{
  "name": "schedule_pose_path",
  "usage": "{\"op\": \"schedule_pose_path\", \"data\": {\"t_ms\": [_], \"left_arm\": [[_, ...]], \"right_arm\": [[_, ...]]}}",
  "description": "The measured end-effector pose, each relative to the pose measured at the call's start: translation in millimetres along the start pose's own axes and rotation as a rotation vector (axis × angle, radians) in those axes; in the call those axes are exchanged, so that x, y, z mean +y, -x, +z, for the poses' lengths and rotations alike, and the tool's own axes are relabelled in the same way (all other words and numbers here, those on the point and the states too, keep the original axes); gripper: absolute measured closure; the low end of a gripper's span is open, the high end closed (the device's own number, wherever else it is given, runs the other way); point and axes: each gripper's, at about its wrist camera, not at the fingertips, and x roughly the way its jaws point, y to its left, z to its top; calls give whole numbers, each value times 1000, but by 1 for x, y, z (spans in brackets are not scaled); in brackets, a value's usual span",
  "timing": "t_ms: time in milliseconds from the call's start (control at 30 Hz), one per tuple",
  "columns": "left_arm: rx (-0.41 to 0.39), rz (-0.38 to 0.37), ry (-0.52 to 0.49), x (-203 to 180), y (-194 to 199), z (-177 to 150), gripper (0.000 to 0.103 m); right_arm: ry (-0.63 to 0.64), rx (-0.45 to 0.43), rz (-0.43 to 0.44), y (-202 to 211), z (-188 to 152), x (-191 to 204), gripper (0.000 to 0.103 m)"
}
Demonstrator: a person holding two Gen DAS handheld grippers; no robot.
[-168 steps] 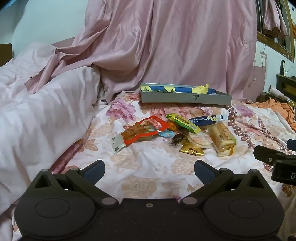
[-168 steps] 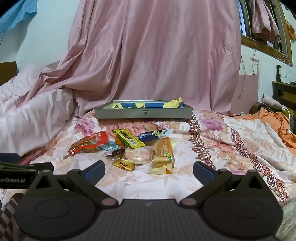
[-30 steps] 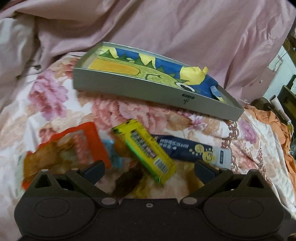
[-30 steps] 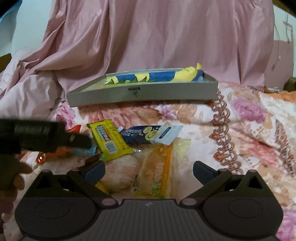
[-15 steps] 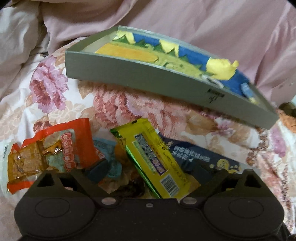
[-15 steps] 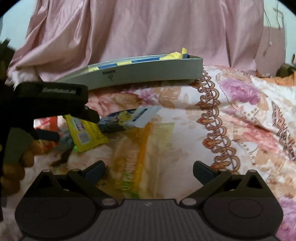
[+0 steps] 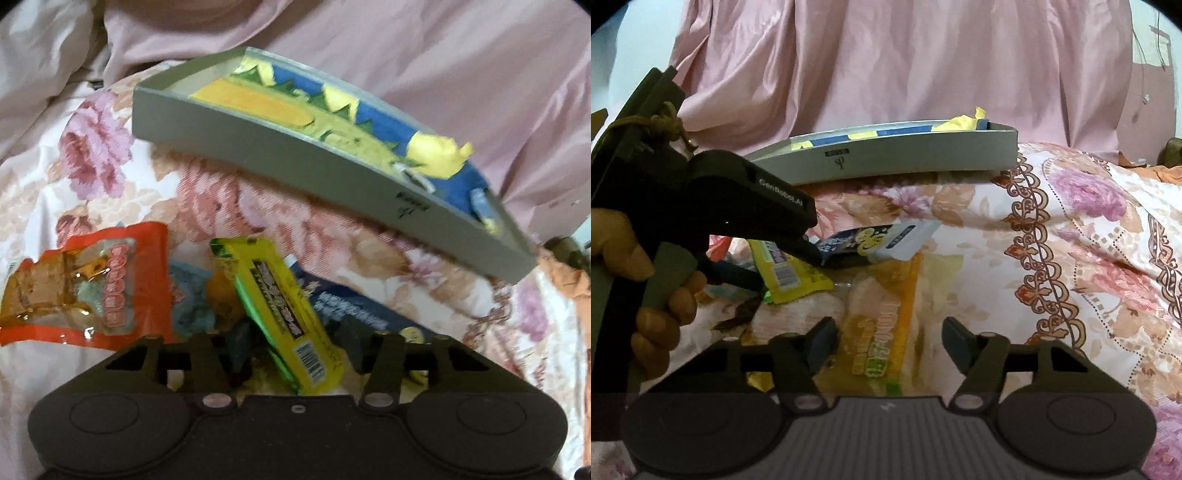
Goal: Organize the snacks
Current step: 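Lower the left tool onto the yellow-green candy bar while the right tool approaches the bread cake, then close the left tool on the candy bar while the right tool grasps the bread cake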
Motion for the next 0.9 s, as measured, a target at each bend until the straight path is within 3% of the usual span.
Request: {"op": "schedule_pose_path", "data": {"t_ms": [67, 200, 400, 533, 600, 700, 900], "left_arm": [[-18, -41, 0, 0, 4, 0, 64], [-44, -82, 13, -1, 3, -2, 68], [-11, -12, 64, 1, -20, 0, 68], [-17, -12, 106, 8, -28, -3, 66], [-21, -18, 110, 10, -27, -4, 68], [-22, -22, 104, 14, -25, -4, 81], [-7, -58, 141, 21, -17, -9, 84]], "right_arm": [[0, -4, 3, 0, 0, 0, 43], [9, -13, -4, -1, -1, 1, 44], [57, -19, -34, -7, -5, 8, 40], [84, -17, -56, -14, -7, 13, 37], [86, -10, -64, -20, -8, 14, 33], [71, -4, -70, -26, -9, 13, 31], [32, 10, -52, -27, -8, 10, 36]]}}
